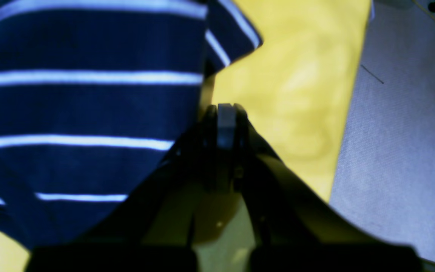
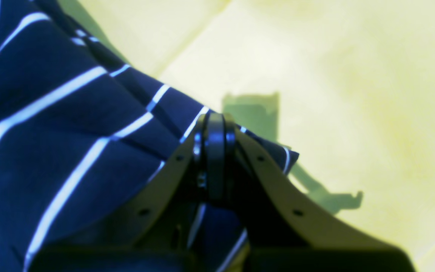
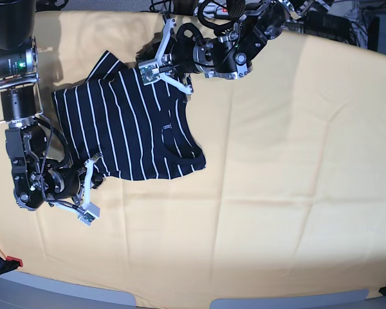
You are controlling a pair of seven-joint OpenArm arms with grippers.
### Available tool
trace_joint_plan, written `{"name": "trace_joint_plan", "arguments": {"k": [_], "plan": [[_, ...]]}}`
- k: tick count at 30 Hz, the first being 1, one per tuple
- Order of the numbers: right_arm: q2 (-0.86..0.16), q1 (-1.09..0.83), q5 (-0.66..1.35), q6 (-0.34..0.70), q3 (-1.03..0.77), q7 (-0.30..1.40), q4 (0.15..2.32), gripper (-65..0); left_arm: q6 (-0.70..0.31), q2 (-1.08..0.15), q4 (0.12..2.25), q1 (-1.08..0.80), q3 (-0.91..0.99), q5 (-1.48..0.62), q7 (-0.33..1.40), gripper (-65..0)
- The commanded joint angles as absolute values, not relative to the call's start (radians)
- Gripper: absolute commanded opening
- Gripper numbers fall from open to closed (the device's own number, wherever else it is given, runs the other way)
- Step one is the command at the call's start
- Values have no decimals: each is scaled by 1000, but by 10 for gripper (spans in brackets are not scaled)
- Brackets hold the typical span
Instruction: Fold the T-shirt properly
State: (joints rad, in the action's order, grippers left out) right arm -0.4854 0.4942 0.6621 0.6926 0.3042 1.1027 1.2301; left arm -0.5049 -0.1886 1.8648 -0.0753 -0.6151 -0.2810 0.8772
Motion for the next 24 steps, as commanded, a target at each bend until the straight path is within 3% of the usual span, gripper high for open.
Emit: {"name": "trace_joint_plan", "arguments": {"k": [1, 8, 13, 19, 24], "plan": [[-506, 525, 661, 698, 297, 1095, 1243, -650, -508, -183, 1872, -69, -615, -295, 843, -650], [-514, 524, 686, 698, 297, 1118, 1242, -650, -508, -180, 1858, -68, -615, -255, 826, -650], [-527, 524, 860, 698, 297, 1261, 1245, -650, -508, -180, 1827, -41, -615, -233, 808, -650], [-599, 523, 1042, 698, 297, 1396, 1250, -650, -525, -180, 1624, 70, -615, -235, 807, -650], [-674, 492, 1227, 698, 297, 1396, 1250, -650, -538, -181, 1468, 200, -615, -236, 796, -650]]}}
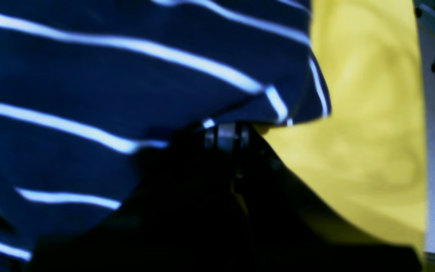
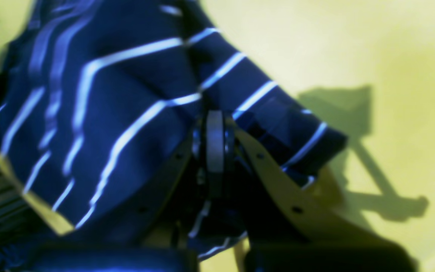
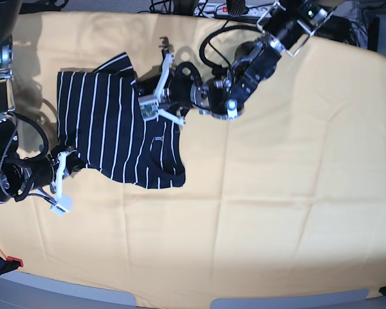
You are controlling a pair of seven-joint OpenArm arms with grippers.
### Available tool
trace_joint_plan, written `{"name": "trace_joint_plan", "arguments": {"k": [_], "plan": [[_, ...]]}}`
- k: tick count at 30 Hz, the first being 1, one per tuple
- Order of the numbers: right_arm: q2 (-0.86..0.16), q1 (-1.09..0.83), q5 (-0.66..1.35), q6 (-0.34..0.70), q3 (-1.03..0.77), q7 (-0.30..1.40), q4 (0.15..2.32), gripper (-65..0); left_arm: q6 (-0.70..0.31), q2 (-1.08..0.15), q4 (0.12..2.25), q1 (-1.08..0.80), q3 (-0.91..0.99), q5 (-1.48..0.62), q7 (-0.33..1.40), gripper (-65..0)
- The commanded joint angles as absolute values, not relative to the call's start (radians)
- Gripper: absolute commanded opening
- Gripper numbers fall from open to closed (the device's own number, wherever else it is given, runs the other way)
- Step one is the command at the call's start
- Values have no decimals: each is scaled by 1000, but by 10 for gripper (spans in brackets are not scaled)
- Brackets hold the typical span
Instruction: Fold the T-shirt properly
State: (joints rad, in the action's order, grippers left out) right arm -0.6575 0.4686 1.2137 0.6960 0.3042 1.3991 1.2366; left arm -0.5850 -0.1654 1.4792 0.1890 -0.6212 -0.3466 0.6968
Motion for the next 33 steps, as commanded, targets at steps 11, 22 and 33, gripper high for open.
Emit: {"name": "trace_joint_plan", "arguments": {"k": [11, 22, 33], "plan": [[-812, 251, 1484, 698, 295, 1396, 1388, -650, -537, -180, 1193, 429, -615, -145, 638, -650], [-892, -71, 1439, 698, 146, 1396, 1666, -650, -451, -180, 1155, 516, -615, -128, 612, -650], [-871, -304, 1141, 608, -279, 1396, 1853, -650, -451, -187, 1230, 533, -613, -183, 772, -650]]}}
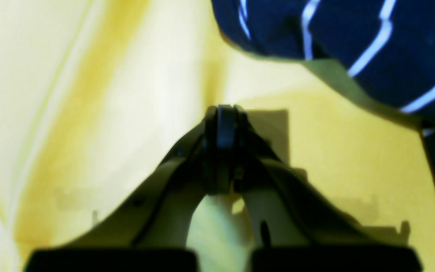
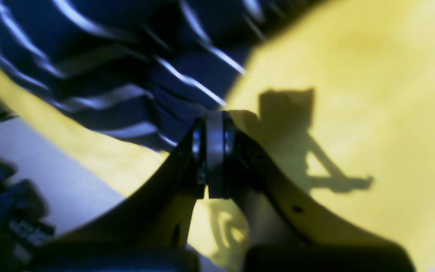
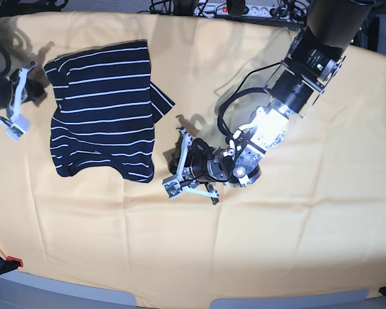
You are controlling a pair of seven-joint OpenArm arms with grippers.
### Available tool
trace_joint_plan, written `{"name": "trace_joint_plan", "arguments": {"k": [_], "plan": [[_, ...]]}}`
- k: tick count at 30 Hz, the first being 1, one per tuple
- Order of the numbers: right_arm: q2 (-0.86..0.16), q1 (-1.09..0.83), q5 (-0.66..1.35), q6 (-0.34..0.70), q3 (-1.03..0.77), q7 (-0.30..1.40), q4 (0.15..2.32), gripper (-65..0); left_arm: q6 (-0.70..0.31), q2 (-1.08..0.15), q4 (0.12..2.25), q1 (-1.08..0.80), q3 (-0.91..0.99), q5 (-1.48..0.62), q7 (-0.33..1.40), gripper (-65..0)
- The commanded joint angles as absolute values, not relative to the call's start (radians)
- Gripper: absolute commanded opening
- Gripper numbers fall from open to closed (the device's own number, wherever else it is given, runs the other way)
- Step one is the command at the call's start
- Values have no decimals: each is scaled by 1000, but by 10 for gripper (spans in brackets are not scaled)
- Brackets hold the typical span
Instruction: Fold the T-shirt properly
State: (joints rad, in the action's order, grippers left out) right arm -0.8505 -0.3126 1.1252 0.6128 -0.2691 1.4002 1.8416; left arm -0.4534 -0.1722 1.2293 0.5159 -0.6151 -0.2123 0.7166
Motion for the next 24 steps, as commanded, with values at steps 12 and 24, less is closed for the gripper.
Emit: {"name": "trace_joint_plan", "arguments": {"k": [12, 24], "plan": [[-591, -331, 1075, 657, -391, 1380, 1851, -650, -466, -188, 1440, 532, -365, -419, 885, -650], [-516, -455, 1025, 556, -411, 1396, 1852, -650, -553, -250, 1438, 481, -213, -545, 940, -650]]}}
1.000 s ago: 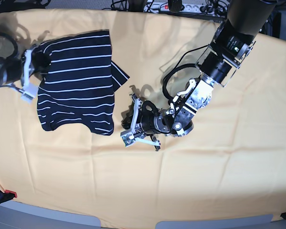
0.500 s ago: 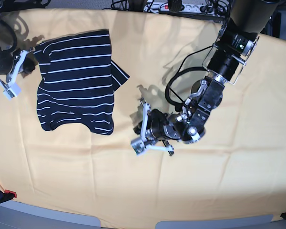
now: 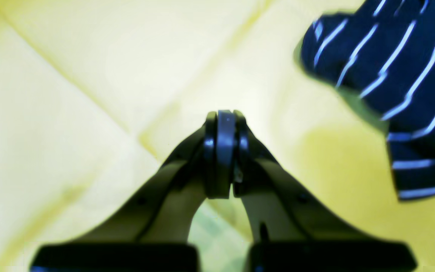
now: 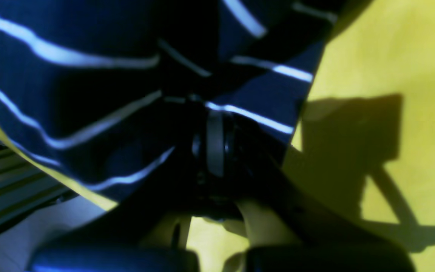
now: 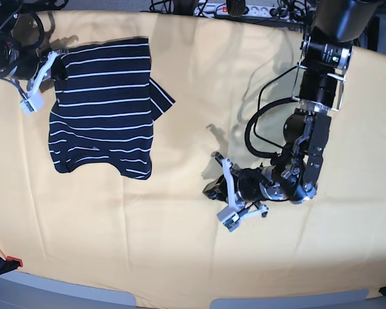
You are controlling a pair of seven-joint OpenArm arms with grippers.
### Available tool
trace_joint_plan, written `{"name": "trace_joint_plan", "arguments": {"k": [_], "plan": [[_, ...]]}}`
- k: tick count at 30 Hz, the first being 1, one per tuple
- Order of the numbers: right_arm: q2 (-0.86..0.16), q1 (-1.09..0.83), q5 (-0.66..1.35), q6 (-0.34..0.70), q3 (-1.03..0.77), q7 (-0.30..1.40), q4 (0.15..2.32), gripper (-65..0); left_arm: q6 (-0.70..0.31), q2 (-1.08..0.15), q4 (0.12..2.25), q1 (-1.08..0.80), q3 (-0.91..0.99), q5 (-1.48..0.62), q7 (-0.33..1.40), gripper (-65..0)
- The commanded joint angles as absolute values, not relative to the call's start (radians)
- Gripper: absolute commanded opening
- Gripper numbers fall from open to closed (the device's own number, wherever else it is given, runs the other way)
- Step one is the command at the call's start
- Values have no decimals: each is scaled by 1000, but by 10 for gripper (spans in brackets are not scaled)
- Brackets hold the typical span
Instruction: Fold the T-shirt properly
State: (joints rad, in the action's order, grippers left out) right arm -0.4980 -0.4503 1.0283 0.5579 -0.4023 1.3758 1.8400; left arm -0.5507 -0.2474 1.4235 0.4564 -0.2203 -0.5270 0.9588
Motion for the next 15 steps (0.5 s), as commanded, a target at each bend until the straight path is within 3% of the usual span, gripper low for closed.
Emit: {"name": "trace_joint_plan", "arguments": {"k": [1, 9, 15], "plan": [[-516, -467, 1013, 549, -416, 1396, 1852, -650, -564, -253, 1438, 471, -213, -544, 941, -650], [-515, -473, 999, 530, -525, 1396, 1903, -650, -620, -262, 1438, 395, -213, -615, 945, -650], [-510, -468, 1149, 572, -744, 1396, 2012, -650, -698, -269, 1440, 388, -213, -854, 1059, -650]]}}
